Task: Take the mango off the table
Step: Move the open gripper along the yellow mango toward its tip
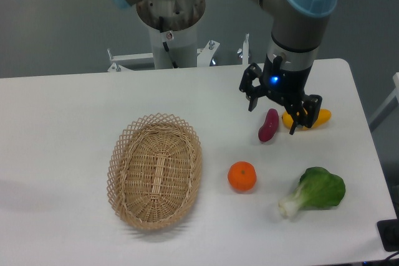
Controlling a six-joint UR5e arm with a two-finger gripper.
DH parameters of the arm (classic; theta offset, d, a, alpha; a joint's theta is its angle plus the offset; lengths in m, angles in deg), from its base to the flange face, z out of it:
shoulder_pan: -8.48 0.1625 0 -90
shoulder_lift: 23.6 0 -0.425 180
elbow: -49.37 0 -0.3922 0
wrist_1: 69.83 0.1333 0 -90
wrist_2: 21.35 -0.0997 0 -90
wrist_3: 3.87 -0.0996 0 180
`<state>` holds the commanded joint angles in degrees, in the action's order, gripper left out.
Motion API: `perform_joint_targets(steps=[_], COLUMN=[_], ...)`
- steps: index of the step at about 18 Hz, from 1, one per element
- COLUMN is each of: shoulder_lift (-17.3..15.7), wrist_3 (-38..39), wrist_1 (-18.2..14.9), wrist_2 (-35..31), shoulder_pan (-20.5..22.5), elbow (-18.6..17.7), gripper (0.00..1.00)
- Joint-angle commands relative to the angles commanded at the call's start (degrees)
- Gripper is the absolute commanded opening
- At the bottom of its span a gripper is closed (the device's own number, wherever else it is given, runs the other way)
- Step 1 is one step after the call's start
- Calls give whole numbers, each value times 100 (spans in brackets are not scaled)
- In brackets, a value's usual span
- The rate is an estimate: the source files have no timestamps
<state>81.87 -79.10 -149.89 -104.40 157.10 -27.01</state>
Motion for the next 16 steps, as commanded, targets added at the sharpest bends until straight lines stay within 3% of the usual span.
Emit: perform_joint_targets(steps=[4,10,16], shoulder_lift=[17,96,298], wrist_3=[-52,-1036,-2809], wrist_1=[9,9,53], wrist_2=[0,-35,-122], shoulder_pan=[35,325,729], elbow=[0,-44,-202], gripper=[100,100,100])
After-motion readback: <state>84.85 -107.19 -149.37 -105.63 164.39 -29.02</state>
